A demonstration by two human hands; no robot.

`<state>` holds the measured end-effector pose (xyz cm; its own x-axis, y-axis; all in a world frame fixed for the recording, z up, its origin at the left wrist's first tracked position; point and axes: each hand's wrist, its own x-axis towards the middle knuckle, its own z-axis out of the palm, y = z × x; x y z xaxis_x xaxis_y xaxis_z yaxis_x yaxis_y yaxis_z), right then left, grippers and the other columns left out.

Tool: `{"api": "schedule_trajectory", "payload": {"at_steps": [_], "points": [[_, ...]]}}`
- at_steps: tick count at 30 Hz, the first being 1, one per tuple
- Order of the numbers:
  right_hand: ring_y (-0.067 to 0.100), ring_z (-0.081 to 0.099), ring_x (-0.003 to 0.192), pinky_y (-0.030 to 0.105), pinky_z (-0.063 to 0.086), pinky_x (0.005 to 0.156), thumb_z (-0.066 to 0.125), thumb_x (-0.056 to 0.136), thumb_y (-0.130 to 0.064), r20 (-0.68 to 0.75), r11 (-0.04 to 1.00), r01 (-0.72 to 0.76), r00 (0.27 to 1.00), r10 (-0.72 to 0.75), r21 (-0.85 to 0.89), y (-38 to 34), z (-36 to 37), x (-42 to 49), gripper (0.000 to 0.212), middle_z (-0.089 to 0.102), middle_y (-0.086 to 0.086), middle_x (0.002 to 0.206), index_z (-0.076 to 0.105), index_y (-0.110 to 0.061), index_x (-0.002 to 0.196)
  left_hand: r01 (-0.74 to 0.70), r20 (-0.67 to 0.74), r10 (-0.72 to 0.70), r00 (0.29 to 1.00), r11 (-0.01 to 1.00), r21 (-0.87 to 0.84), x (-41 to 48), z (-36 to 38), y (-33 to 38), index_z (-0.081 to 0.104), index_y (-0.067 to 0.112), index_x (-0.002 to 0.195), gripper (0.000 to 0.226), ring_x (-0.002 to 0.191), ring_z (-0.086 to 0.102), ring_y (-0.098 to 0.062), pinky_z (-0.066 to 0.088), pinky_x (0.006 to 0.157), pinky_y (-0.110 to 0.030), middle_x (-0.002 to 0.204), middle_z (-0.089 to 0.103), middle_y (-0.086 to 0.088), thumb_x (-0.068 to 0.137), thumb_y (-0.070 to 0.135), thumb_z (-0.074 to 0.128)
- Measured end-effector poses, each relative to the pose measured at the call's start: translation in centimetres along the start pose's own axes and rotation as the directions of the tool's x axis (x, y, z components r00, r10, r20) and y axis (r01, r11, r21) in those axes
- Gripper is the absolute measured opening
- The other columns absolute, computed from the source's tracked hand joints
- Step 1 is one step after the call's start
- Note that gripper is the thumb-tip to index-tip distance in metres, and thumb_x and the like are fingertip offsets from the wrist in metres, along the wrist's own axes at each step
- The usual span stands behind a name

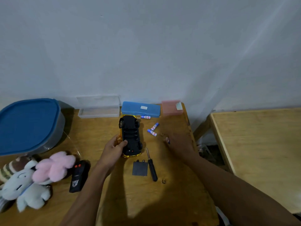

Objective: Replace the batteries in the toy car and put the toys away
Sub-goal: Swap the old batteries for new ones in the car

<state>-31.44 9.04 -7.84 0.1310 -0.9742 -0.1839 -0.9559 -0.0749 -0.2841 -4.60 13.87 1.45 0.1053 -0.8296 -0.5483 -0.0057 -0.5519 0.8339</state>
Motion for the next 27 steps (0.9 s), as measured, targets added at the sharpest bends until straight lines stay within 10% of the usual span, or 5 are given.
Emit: {"api": "schedule_trajectory", "payload": {"at_steps": [6, 11, 20, 24, 27], "points": [[0.019, 0.061, 0.083, 0.038, 0.051, 0.083, 0.032, 0.103, -0.029, -0.027, 0.99, 0.103, 0.994, -0.106, -0.093, -0.3, -1.2, -0.2, 0.032, 0.067, 0.004, 0.097, 0.061, -0.019, 0.095, 0.064, -0.024, -0.064, 0.998, 0.998, 0.018, 0.8, 0.7, -0.5, 0.058, 0.028, 0.118, 0.029, 0.098, 0.064, -0.018, 0.05, 0.091, -0.035, 0.102, 0.068, 0.001, 0.104, 0.009, 0.04], [0.007, 0.045, 0.061, 0.022, 0.035, 0.061, 0.042, 0.1, -0.031, -0.028, 0.959, -0.062, 0.997, 0.073, 0.277, -0.2, -1.5, -0.8, 0.033, 0.051, -0.006, 0.068, 0.045, -0.025, 0.067, 0.056, -0.064, -0.051, 0.997, 0.995, 0.084, 1.3, 0.7, -1.1, 0.057, 0.022, 0.12, 0.031, 0.089, 0.062, -0.009, 0.048, 0.074, -0.023, 0.1, 0.066, 0.0, 0.105, 0.008, 0.034], [0.018, 0.06, 0.072, 0.034, 0.048, 0.075, 0.044, 0.098, -0.042, 0.208, 0.613, -0.363, 0.927, 0.311, 0.702, -1.0, -2.8, -0.9, 0.041, 0.066, 0.006, 0.074, 0.064, -0.015, 0.074, -0.017, -0.235, 0.073, 0.969, 0.973, 0.232, 1.1, 1.2, -1.8, 0.043, 0.009, 0.144, 0.041, 0.09, 0.053, -0.011, 0.042, 0.065, -0.021, 0.123, 0.056, -0.008, 0.103, 0.011, 0.039], [0.014, 0.054, 0.066, 0.032, 0.047, 0.068, 0.047, 0.098, -0.04, 0.226, 0.488, -0.381, 0.91, 0.348, 0.785, -1.0, -3.8, -0.3, 0.036, 0.057, 0.001, 0.068, 0.059, -0.015, 0.075, -0.177, -0.326, 0.376, 0.868, 0.845, 0.505, 1.5, 2.3, -0.5, 0.045, 0.012, 0.143, 0.047, 0.114, 0.054, -0.022, 0.051, 0.093, -0.043, 0.133, 0.052, -0.011, 0.097, 0.021, 0.053], [0.013, 0.049, 0.062, 0.03, 0.041, 0.064, 0.045, 0.098, -0.044, 0.169, 0.513, -0.34, 0.921, 0.351, 0.788, 0.4, -4.5, 0.7, 0.038, 0.052, -0.003, 0.063, 0.054, -0.018, 0.072, -0.371, -0.119, 0.55, 0.826, 0.692, 0.62, 2.7, 6.5, 3.0, 0.052, 0.015, 0.137, 0.041, 0.116, 0.052, -0.02, 0.047, 0.095, -0.036, 0.125, 0.054, -0.004, 0.096, 0.024, 0.056]]}}
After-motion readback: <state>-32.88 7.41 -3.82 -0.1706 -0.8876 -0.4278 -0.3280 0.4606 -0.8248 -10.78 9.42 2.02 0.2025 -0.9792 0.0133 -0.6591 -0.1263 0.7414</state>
